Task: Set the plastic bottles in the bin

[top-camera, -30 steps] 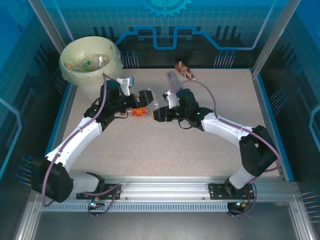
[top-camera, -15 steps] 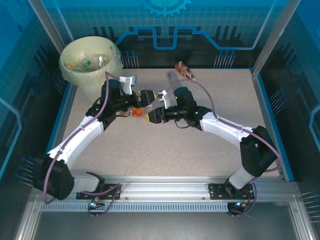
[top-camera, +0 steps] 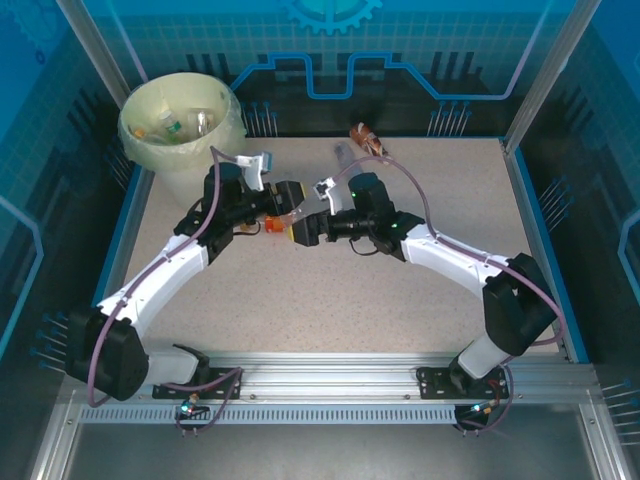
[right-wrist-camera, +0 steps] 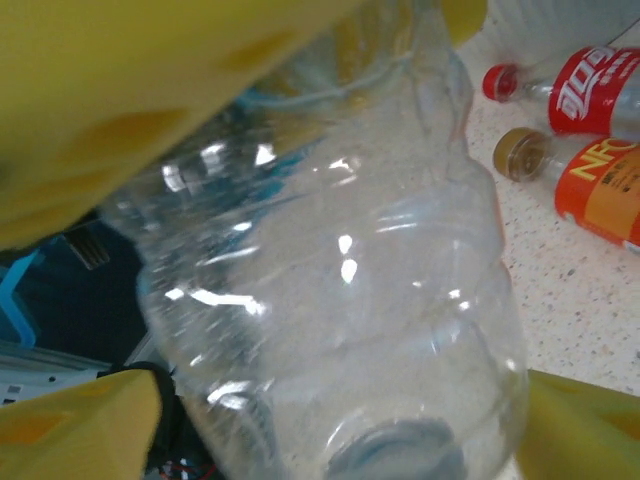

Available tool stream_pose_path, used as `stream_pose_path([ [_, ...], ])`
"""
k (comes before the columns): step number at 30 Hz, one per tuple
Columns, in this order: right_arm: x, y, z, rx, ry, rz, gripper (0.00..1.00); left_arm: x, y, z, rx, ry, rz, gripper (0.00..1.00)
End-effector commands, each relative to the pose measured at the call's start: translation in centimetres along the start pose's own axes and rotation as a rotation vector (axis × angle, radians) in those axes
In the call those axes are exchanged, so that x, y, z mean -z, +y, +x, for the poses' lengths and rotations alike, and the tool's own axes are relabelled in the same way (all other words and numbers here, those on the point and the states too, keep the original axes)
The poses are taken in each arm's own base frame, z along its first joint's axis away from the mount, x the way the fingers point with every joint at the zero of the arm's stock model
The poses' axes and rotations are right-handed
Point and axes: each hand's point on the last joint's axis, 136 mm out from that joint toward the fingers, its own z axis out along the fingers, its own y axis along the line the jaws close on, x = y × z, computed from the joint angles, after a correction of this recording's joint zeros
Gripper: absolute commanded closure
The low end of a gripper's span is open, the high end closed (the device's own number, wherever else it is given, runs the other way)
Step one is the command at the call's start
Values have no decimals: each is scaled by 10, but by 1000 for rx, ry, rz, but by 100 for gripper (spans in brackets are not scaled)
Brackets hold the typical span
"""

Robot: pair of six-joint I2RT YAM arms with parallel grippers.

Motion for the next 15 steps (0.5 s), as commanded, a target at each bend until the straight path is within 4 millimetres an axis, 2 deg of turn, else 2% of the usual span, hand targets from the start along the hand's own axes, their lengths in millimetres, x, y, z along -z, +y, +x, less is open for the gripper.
stream_pose_path([
  [1,16,7,-13,52,-76,53,0,9,7,-12,10,-77,-77,43],
  [5,35,-3,-16,76,-124,171,0,14,21,-22,26,-121,-167,44],
  [10,65,-17,-22,77,-199,335,0,24,35,-48,25,-206,-282,44],
  [13,83,-24,-25,72,-228,426,0,32,40,-73,36,-272,-307,43],
  [15,96,-27,-27,70,-251,480,0,43,44,-98,72,-326,-296,43],
])
